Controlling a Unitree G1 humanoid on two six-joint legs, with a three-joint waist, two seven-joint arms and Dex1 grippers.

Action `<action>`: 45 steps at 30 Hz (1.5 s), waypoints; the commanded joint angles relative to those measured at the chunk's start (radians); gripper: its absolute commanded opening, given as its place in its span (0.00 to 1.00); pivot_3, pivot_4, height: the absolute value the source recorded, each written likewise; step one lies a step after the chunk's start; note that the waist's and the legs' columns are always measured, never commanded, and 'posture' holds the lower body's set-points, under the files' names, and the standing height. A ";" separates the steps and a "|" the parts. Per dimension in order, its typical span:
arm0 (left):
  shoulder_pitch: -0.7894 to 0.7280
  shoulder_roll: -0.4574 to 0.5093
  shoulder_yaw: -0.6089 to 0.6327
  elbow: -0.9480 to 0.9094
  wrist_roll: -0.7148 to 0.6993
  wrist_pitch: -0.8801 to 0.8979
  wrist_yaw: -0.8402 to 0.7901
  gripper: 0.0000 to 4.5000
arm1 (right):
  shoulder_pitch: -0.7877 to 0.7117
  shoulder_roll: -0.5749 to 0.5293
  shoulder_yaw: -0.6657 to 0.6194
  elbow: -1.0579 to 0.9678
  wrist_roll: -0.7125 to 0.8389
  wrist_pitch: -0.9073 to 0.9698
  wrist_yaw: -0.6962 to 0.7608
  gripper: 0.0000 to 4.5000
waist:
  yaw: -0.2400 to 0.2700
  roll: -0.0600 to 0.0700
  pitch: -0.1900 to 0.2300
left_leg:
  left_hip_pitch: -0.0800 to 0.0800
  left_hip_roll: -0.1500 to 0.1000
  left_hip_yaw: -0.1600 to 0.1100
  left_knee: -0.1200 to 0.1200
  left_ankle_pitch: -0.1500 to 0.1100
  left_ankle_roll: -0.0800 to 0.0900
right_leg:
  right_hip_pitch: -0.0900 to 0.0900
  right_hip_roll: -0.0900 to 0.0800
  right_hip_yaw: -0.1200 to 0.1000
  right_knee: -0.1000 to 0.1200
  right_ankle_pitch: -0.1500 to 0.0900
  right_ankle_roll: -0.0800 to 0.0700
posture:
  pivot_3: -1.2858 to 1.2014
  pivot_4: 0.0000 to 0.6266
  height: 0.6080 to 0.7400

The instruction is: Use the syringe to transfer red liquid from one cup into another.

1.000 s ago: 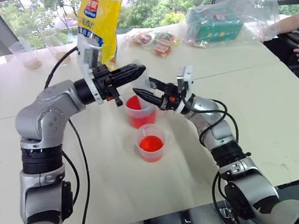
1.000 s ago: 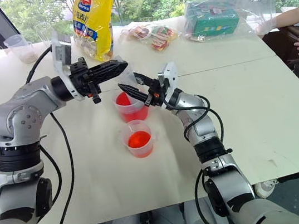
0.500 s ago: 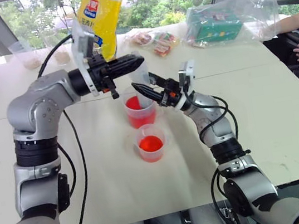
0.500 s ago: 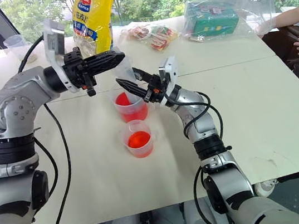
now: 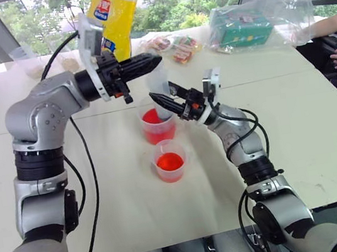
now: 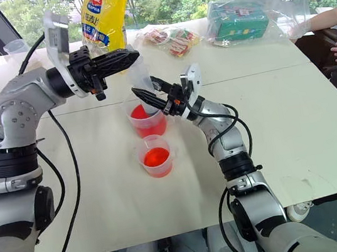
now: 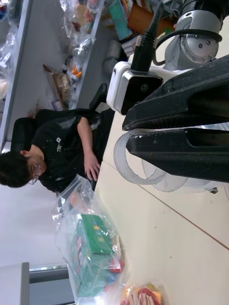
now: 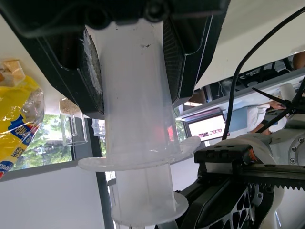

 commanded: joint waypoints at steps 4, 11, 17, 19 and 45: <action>-0.089 0.026 0.114 -0.020 -0.007 -0.092 0.022 0.01 | 0.032 -0.002 0.043 -0.008 -0.017 0.016 0.033 0.31 | 0.000 0.000 0.000 | 0.000 0.000 0.000 0.000 0.000 0.000 | 0.000 0.000 0.000 0.000 0.000 0.000 | 0.52 0.24 1.00; -0.078 0.032 0.113 -0.029 -0.020 -0.075 0.015 0.01 | 0.020 0.001 0.037 -0.018 -0.010 0.020 0.027 0.31 | 0.000 0.000 0.000 | 0.000 0.000 0.000 0.000 0.000 0.000 | 0.000 0.000 0.000 0.000 0.000 0.000 | 0.52 0.24 1.00; 0.001 0.066 0.076 -0.075 -0.011 -0.039 -0.015 0.40 | -0.029 0.000 0.002 -0.072 0.030 0.058 -0.005 0.31 | -0.002 0.000 0.000 | 0.000 0.000 0.000 0.000 0.000 0.000 | 0.000 0.000 0.000 0.000 0.000 0.000 | 0.52 0.24 1.00; 0.040 0.086 0.058 -0.105 0.009 -0.049 -0.037 0.62 | -0.045 -0.005 -0.009 -0.091 0.044 0.083 -0.016 0.31 | -0.003 0.000 0.000 | 0.000 0.000 0.000 0.000 0.000 0.000 | -0.001 0.000 0.000 0.000 0.000 0.000 | 0.52 0.24 1.00; 0.090 0.234 0.155 -0.120 -0.054 0.010 -0.053 0.99 | 0.114 -0.172 -0.034 -0.648 0.436 0.596 -0.069 0.31 | 0.002 0.000 0.000 | -0.001 0.000 0.000 0.000 0.000 0.001 | -0.001 0.000 0.000 0.000 0.000 0.000 | 0.52 0.24 1.00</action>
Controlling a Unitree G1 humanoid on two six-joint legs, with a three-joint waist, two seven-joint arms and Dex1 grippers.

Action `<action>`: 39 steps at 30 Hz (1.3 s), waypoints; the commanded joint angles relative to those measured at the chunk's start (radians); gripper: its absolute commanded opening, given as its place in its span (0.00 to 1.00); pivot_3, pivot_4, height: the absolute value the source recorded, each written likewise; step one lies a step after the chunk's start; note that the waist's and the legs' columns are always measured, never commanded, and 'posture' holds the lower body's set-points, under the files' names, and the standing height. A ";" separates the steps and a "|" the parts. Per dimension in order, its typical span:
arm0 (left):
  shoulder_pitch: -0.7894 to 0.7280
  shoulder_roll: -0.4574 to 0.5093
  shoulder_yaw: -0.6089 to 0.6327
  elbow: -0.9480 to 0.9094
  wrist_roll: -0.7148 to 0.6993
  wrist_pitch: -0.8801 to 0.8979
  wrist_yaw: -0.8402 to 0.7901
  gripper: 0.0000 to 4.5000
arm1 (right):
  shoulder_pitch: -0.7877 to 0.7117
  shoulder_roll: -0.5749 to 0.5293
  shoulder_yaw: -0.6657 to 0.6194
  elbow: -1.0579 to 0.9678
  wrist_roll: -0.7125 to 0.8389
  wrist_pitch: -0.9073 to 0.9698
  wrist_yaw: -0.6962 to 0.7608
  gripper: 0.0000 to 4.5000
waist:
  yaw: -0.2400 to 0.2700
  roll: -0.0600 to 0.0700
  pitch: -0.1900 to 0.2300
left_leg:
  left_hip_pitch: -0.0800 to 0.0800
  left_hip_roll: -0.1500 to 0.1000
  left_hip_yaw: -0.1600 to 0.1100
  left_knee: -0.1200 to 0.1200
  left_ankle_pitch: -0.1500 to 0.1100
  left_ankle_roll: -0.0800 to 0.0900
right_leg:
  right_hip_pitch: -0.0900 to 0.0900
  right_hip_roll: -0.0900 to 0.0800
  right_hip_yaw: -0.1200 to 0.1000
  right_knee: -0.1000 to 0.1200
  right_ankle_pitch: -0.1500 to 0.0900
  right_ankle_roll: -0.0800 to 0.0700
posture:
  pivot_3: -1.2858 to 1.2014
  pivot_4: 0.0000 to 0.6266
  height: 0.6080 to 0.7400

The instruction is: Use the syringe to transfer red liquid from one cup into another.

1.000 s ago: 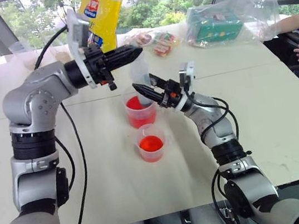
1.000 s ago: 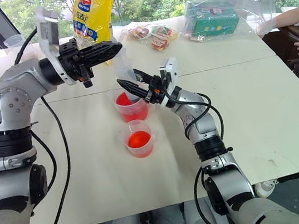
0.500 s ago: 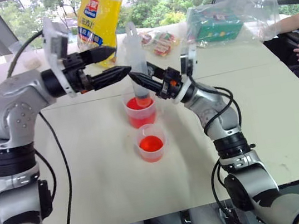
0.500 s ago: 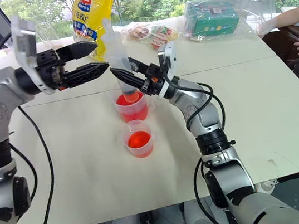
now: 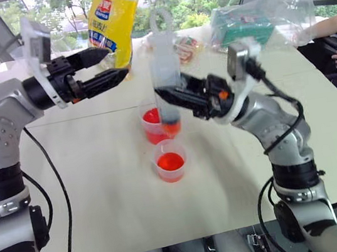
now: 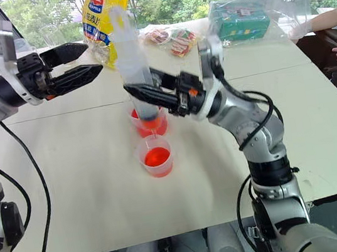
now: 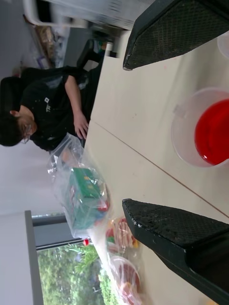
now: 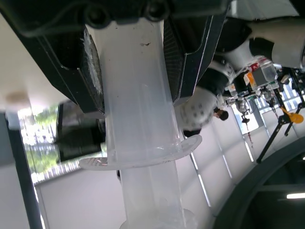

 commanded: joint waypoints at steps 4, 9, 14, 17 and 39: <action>-0.035 0.019 0.041 -0.040 -0.078 0.060 -0.018 0.99 | 0.060 0.012 0.049 -0.023 -0.040 -0.063 0.028 0.31 | -0.003 0.000 0.000 | 0.000 0.000 0.000 0.000 0.000 0.000 | 0.000 0.000 0.000 0.000 0.000 0.000 | 0.52 0.24 1.00; -0.036 0.018 0.044 -0.073 -0.135 0.101 -0.034 0.99 | 0.097 0.002 0.083 0.016 -0.100 -0.119 0.067 0.31 | -0.001 0.000 0.000 | 0.000 0.000 0.000 0.000 0.000 0.000 | 0.000 0.000 0.000 0.000 0.000 0.000 | 0.52 0.24 1.00; -0.041 -0.012 0.027 -0.085 -0.153 0.103 -0.020 0.99 | 0.111 0.001 0.097 0.018 -0.120 -0.133 0.080 0.31 | 0.000 0.000 0.000 | 0.000 0.000 0.000 0.000 0.000 0.000 | 0.000 0.000 0.000 0.000 0.000 0.000 | 0.52 0.24 1.00; -0.047 -0.037 0.014 -0.086 -0.151 0.100 -0.013 0.99 | 0.112 0.001 0.099 0.019 -0.127 -0.136 0.081 0.31 | 0.000 0.000 0.000 | 0.000 0.000 0.000 0.000 0.000 0.000 | 0.000 0.000 0.000 0.000 0.000 0.000 | 0.52 0.24 1.00; -0.036 -0.148 -0.084 -0.133 -0.089 0.063 0.004 0.12 | 0.085 0.011 0.100 0.000 -0.127 -0.122 0.068 0.31 | 0.000 0.000 0.000 | 0.000 0.000 0.000 0.000 0.000 0.000 | 0.000 0.000 0.000 0.000 0.000 0.000 | 0.52 0.24 1.00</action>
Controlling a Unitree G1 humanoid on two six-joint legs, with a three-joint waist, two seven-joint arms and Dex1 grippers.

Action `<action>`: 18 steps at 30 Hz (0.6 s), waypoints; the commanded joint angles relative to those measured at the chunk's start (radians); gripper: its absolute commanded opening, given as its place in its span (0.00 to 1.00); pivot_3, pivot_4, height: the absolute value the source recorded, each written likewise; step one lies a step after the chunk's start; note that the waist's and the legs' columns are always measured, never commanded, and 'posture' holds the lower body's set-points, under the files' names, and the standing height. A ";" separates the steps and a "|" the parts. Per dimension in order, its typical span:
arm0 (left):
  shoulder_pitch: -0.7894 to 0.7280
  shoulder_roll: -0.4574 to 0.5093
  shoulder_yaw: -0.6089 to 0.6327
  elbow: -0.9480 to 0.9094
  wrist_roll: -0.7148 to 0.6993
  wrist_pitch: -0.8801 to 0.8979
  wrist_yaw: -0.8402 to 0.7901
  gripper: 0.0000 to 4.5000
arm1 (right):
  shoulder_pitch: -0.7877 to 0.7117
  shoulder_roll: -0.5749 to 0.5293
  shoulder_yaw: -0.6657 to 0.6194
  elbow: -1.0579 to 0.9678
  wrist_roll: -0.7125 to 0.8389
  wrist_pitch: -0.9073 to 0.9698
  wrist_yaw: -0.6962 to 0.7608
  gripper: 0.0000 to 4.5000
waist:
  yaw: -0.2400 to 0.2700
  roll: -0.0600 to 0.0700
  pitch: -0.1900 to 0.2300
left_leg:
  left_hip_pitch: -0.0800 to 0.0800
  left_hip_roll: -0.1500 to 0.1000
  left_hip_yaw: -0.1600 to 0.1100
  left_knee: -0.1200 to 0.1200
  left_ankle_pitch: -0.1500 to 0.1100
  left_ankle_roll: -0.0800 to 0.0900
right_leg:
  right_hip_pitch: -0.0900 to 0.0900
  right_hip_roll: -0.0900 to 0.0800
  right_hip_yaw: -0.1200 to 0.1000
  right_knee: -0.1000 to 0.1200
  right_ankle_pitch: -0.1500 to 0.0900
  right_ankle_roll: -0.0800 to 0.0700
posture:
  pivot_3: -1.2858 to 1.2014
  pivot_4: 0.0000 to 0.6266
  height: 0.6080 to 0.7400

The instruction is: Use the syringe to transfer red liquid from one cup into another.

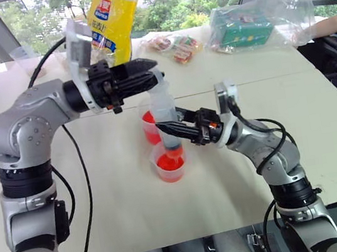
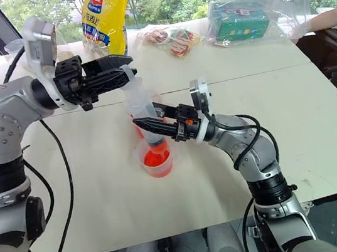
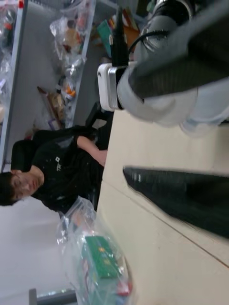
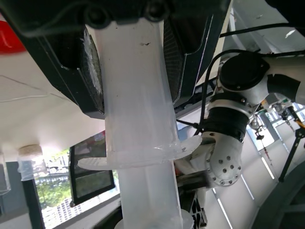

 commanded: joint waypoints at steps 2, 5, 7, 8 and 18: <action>-0.006 0.005 0.001 -0.035 -0.013 0.011 -0.001 0.01 | -0.035 0.009 0.008 -0.051 0.023 -0.008 0.012 0.31 | -0.001 0.000 0.000 | 0.000 0.000 0.000 0.000 0.000 0.000 | 0.000 0.000 0.000 0.000 0.000 0.000 | 0.52 0.24 1.00; 0.000 0.011 -0.005 -0.046 -0.020 0.022 -0.014 0.01 | -0.047 0.013 0.001 -0.056 0.034 0.001 0.004 0.31 | 0.000 0.000 0.000 | 0.000 0.000 0.000 0.000 0.000 0.000 | 0.000 0.000 0.000 0.000 0.000 0.000 | 0.52 0.24 1.00; 0.011 0.021 -0.015 -0.058 -0.018 0.028 -0.028 0.01 | -0.067 0.020 -0.014 -0.065 0.057 0.016 -0.009 0.31 | 0.000 0.000 0.000 | 0.000 0.000 0.000 0.000 0.000 0.000 | 0.000 0.000 0.000 0.000 0.000 0.000 | 0.52 0.24 1.00; 0.016 0.026 -0.017 -0.062 -0.019 0.029 -0.034 0.01 | -0.074 0.022 -0.018 -0.069 0.064 0.022 -0.014 0.31 | -0.001 0.000 0.000 | 0.000 0.000 0.000 0.000 0.000 0.000 | 0.000 0.000 0.000 0.000 0.000 0.000 | 0.52 0.24 1.00; 0.091 0.058 -0.055 -0.130 -0.007 0.023 -0.054 0.01 | -0.137 0.031 -0.064 -0.086 0.114 0.063 -0.057 0.31 | 0.001 0.000 0.000 | 0.000 0.000 0.000 0.000 0.000 0.000 | 0.000 0.000 0.000 0.000 0.000 0.000 | 0.52 0.24 1.00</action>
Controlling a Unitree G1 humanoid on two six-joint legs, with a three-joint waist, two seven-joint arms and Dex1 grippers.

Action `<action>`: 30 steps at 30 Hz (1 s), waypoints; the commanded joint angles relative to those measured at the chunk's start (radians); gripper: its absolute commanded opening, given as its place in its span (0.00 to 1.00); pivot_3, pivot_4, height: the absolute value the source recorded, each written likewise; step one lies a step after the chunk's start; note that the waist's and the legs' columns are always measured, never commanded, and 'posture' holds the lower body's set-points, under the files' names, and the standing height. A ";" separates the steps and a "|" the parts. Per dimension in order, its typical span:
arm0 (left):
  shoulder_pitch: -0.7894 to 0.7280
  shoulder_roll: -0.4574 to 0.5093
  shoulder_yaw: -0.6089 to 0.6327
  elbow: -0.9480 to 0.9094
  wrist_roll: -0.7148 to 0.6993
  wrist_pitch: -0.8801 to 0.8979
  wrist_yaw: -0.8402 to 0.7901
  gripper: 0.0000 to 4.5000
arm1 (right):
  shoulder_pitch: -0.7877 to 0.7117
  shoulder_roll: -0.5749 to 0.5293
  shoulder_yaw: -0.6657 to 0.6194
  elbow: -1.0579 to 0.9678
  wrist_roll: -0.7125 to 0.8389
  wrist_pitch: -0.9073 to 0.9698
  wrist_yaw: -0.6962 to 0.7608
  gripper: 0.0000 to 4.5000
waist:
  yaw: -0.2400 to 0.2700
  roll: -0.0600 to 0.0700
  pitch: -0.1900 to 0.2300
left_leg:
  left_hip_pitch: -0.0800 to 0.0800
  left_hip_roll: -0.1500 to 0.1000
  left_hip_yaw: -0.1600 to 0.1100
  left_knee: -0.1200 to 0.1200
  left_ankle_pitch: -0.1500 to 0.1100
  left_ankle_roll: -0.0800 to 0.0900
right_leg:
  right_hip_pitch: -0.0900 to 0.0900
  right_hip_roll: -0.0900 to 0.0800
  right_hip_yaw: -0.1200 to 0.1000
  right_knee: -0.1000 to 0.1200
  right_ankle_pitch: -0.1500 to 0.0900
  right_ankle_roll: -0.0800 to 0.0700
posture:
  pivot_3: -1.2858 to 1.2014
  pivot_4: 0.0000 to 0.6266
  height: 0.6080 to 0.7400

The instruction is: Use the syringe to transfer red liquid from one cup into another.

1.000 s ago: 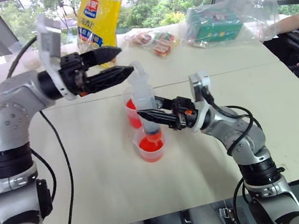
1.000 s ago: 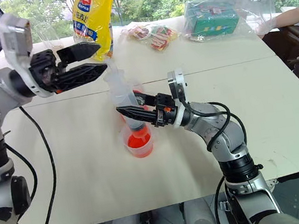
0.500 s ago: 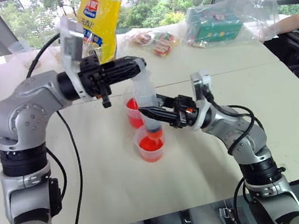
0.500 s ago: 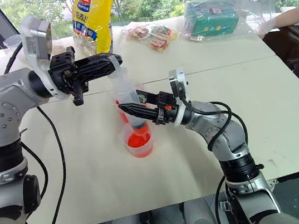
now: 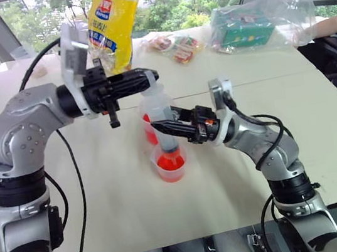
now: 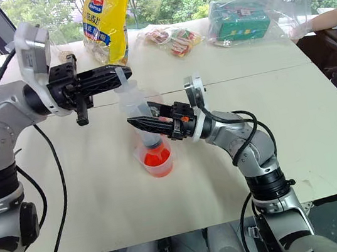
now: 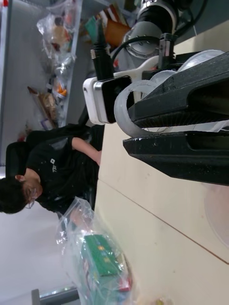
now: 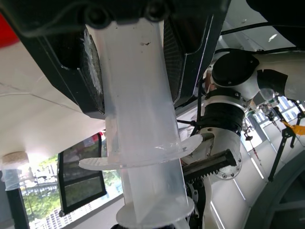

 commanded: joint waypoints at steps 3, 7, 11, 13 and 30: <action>0.050 0.013 -0.071 -0.072 -0.013 0.038 -0.037 0.01 | -0.098 0.030 -0.078 -0.089 0.079 -0.022 -0.047 0.31 | -0.001 0.000 0.000 | 0.000 0.000 0.000 0.000 0.000 0.000 | 0.000 0.000 0.000 0.000 0.000 0.000 | 0.52 0.24 1.00; 0.062 0.014 -0.071 -0.085 -0.021 0.045 -0.036 0.01 | -0.108 0.030 -0.084 -0.095 0.091 -0.014 -0.059 0.31 | -0.001 0.000 0.000 | 0.000 0.000 0.000 0.000 0.000 0.000 | 0.000 0.000 0.000 0.000 0.000 0.000 | 0.52 0.24 1.00; 0.070 0.014 -0.074 -0.089 -0.021 0.045 -0.037 0.01 | -0.117 0.028 -0.093 -0.101 0.110 -0.005 -0.072 0.31 | 0.000 0.000 0.000 | 0.000 0.000 0.000 0.000 0.000 0.000 | 0.000 0.000 0.000 0.000 0.000 0.000 | 0.52 0.24 1.00; 0.072 0.015 -0.074 -0.087 -0.018 0.044 -0.038 0.01 | -0.117 0.028 -0.095 -0.104 0.117 0.001 -0.076 0.31 | 0.000 0.000 0.000 | 0.000 0.000 0.000 0.000 0.000 0.000 | 0.000 0.000 0.000 0.000 0.000 0.000 | 0.52 0.24 1.00; 0.002 0.121 0.069 0.042 -0.001 0.032 -0.018 0.99 | -0.066 0.026 -0.085 -0.128 0.155 0.056 -0.104 0.31 | -0.001 0.000 0.000 | 0.000 0.000 0.000 0.000 0.000 0.000 | 0.000 0.000 0.000 0.000 0.000 0.000 | 0.52 0.24 1.00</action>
